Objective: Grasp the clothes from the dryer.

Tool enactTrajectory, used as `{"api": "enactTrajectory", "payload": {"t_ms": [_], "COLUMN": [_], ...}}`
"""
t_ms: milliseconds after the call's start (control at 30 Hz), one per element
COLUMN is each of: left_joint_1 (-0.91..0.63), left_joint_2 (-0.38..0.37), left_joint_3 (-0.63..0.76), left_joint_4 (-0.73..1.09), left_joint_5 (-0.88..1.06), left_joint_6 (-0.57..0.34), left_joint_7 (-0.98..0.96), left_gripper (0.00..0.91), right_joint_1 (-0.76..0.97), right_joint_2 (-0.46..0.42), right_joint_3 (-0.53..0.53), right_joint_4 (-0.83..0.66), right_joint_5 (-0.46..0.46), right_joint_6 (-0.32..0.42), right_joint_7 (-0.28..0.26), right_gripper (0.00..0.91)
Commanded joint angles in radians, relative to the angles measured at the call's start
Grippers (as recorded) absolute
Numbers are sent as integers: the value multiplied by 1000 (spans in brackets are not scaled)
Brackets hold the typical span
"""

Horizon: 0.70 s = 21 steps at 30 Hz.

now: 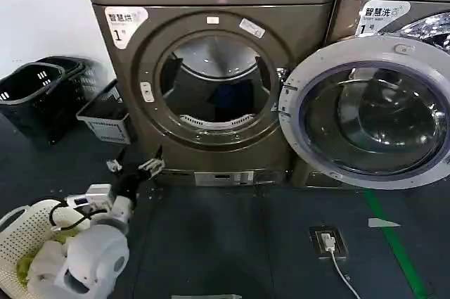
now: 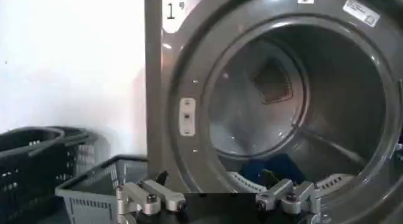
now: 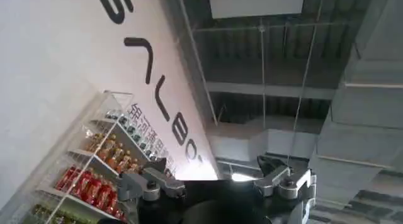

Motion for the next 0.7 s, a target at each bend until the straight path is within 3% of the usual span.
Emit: {"api": "enactTrajectory", "payload": {"t_ms": [33, 700], "left_joint_1": [-3, -19], "left_joint_2": [1, -3], "left_joint_3": [3, 30], "left_joint_4": [4, 28], "left_joint_5": [0, 58], "left_joint_6": [1, -38], "left_joint_7": [0, 30], "left_gripper": [907, 907], "right_joint_1": [2, 11], "right_joint_2": [1, -6], "right_joint_3": [-2, -23], "right_joint_4": [0, 1], "right_joint_5": [1, 0], "right_joint_6": [2, 30], "right_joint_7": [-1, -6], "right_gripper": [907, 907]}}
